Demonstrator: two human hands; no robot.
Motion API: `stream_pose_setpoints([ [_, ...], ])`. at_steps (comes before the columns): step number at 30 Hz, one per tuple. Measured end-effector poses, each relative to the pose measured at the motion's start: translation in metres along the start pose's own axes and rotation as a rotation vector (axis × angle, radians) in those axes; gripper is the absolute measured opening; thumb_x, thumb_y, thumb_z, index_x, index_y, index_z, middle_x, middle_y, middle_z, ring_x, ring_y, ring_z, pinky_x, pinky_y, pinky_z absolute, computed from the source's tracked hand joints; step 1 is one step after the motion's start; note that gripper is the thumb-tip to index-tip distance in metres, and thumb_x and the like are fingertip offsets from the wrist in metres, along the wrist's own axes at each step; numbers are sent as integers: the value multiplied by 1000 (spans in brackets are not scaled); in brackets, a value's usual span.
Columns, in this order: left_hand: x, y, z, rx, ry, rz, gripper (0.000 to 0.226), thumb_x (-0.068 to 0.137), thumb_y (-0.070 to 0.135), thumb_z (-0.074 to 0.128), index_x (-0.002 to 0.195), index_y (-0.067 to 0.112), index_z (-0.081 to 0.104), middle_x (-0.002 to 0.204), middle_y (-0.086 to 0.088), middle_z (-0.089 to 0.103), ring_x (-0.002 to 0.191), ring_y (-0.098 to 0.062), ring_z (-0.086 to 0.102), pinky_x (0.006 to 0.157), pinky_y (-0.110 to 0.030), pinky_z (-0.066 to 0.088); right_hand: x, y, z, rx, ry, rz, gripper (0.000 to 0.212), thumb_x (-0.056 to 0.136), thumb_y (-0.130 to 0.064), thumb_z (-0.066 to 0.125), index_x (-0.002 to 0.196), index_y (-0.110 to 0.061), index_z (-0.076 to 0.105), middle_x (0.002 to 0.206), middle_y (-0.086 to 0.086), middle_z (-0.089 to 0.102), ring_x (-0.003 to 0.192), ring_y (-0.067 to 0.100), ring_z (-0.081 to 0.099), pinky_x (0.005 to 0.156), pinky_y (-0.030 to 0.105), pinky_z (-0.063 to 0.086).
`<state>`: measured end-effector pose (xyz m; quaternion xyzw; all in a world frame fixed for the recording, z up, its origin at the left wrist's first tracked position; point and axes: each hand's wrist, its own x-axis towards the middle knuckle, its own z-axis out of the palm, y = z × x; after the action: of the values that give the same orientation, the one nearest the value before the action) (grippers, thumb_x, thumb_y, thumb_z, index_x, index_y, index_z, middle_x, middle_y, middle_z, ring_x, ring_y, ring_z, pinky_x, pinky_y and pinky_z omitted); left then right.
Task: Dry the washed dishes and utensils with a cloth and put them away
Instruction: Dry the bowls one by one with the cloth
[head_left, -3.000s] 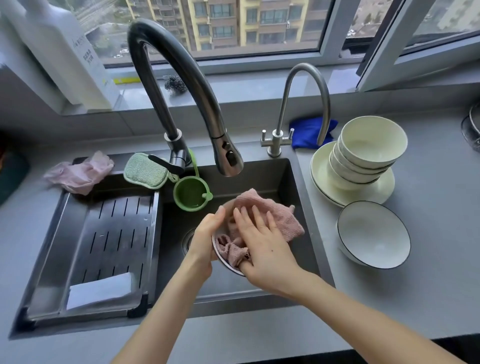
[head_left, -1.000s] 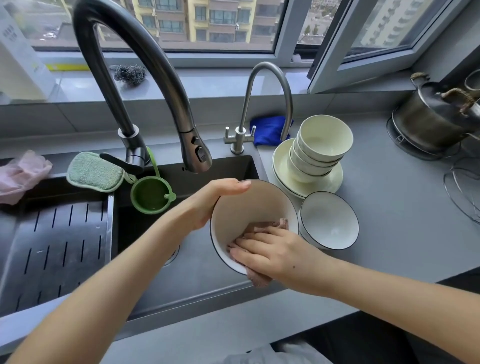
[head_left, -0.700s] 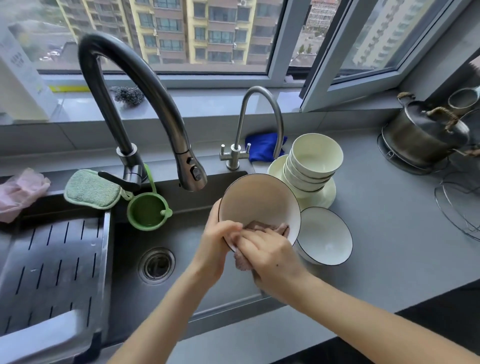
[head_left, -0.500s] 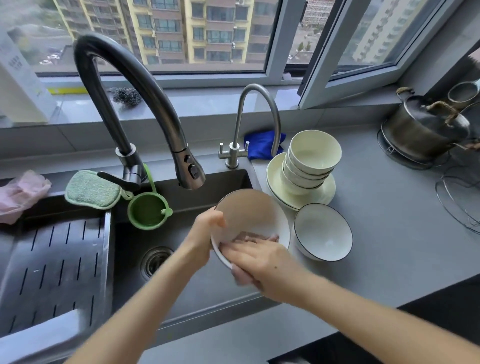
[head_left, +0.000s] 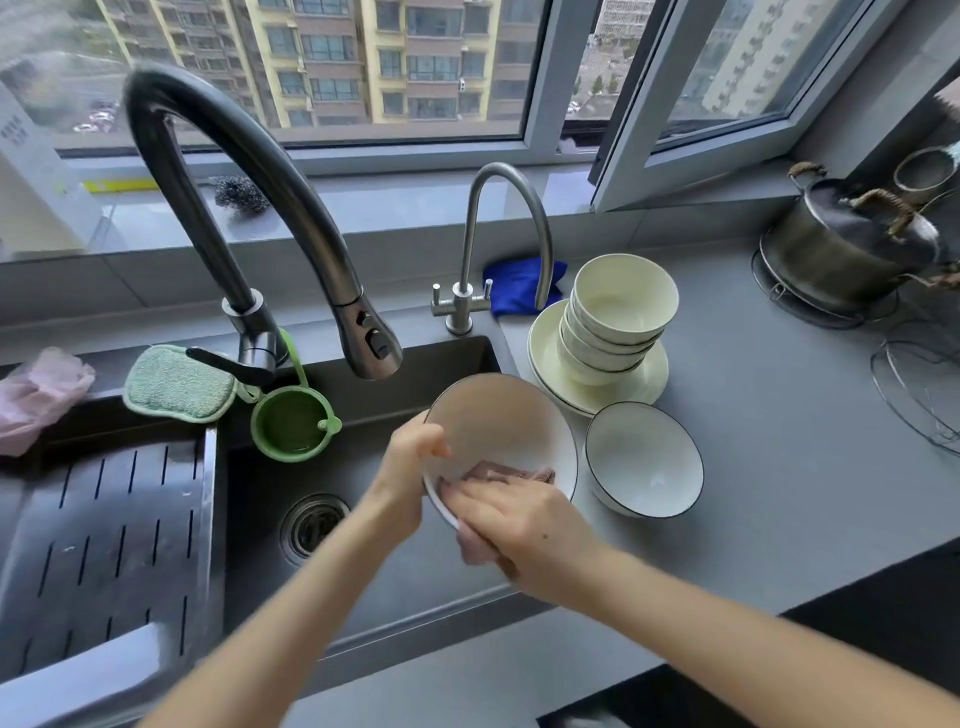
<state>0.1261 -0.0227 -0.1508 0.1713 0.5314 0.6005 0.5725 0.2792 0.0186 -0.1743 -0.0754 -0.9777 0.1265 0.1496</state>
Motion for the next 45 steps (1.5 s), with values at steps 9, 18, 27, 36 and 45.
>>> stream_pose_setpoints([
  [9, -5, -6, 5, -52, -9, 128, 53, 56, 6, 46, 106, 15, 60, 89, -10, 67, 77, -24, 60, 64, -33, 49, 12, 20, -15, -128, 64, -72, 31, 87, -5, 40, 101, -2, 67, 93, 11, 70, 80, 30, 66, 75, 39, 55],
  [18, 0, 32, -18, 379, -272, -251, 46, 41, 13, 53, 85, 3, 63, 79, -16, 63, 71, -30, 56, 61, -28, 42, -10, 21, -30, -121, -181, -344, 24, 93, -21, 53, 113, -18, 66, 111, -4, 68, 100, 15, 64, 99, 30, 44],
  [27, -5, 31, -17, 723, -53, 351, 67, 69, 44, 60, 134, 35, 48, 133, 4, 51, 122, -6, 46, 105, -32, 34, 5, 26, -46, 127, -124, 19, 23, 88, -13, 45, 86, -12, 68, 72, -8, 62, 68, 14, 54, 61, 20, 32],
  [36, -2, 71, -2, 1317, -772, 376, 35, 88, 49, 53, 88, 17, 66, 87, 13, 61, 85, -3, 56, 91, -23, 43, 12, 51, -125, 1026, -725, 507, 22, 68, 3, 74, 65, -11, 57, 59, 6, 52, 51, 20, 50, 49, 30, 43],
  [45, 2, 78, 11, 533, -739, -9, 19, 78, 30, 67, 79, 11, 71, 74, 1, 69, 67, -8, 62, 64, -18, 49, 8, 84, -143, 1215, 49, 631, 50, 71, 7, 70, 119, 3, 59, 100, 4, 70, 85, 12, 66, 72, 23, 50],
])
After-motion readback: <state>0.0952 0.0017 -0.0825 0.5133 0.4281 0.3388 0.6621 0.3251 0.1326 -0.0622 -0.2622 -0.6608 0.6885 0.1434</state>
